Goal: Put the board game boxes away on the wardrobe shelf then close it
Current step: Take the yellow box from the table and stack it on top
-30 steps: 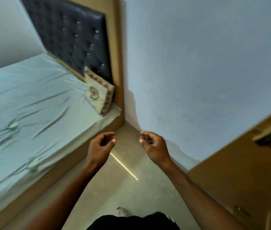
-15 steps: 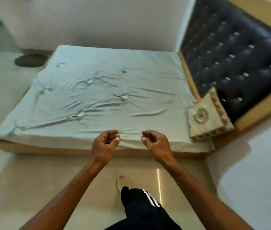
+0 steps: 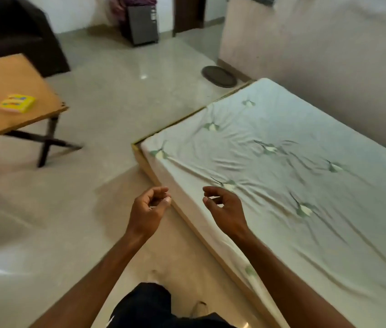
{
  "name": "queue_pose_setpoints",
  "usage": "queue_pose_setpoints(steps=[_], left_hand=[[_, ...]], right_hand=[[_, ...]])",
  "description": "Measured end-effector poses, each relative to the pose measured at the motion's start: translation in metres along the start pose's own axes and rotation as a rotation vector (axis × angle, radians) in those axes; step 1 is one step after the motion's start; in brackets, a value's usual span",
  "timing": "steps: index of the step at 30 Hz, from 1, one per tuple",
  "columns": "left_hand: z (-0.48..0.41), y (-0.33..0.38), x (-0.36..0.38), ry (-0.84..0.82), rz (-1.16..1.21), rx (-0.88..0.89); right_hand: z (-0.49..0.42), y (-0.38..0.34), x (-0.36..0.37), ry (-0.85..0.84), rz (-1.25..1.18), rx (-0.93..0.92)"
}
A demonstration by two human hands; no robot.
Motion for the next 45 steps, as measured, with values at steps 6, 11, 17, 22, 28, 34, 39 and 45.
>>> queue_pose_setpoints(steps=[6, 11, 17, 22, 28, 34, 39, 45], left_hand=[[-0.127, -0.009, -0.101, 0.222, 0.009, -0.041], [-0.235, -0.002, -0.199, 0.379, 0.032, -0.050], [-0.335, 0.000, -0.290, 0.529, 0.055, -0.067], [-0.424, -0.015, -0.353, 0.611, 0.035, -0.110], [-0.560, -0.020, -0.431, 0.695, -0.017, -0.170], [-0.680, -0.019, -0.502, 0.758, -0.071, -0.195], [-0.771, -0.051, -0.548, 0.711, -0.161, -0.294], [-0.912, -0.110, -0.613, 0.599, -0.241, -0.395]], right_hand=[[-0.093, -0.073, 0.159, -0.193, -0.005, -0.086], [-0.151, -0.142, 0.288, -0.296, -0.018, -0.143], [-0.208, -0.211, 0.425, -0.409, -0.015, -0.211], [-0.259, -0.252, 0.541, -0.502, -0.003, -0.266], [-0.336, -0.311, 0.701, -0.625, -0.006, -0.281], [-0.394, -0.366, 0.837, -0.723, 0.036, -0.277], [-0.432, -0.377, 0.946, -0.773, 0.109, -0.201], [-0.480, -0.363, 1.091, -0.733, 0.212, -0.128]])
Point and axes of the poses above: each hand's wrist, its own z-axis away from the middle knuckle, its own x-axis out of the palm, y = z × x, the point moved 4 cm from there along -z, towards the middle knuckle, and after that the axes turned 13 degrees about y, right-handed, at the moved point
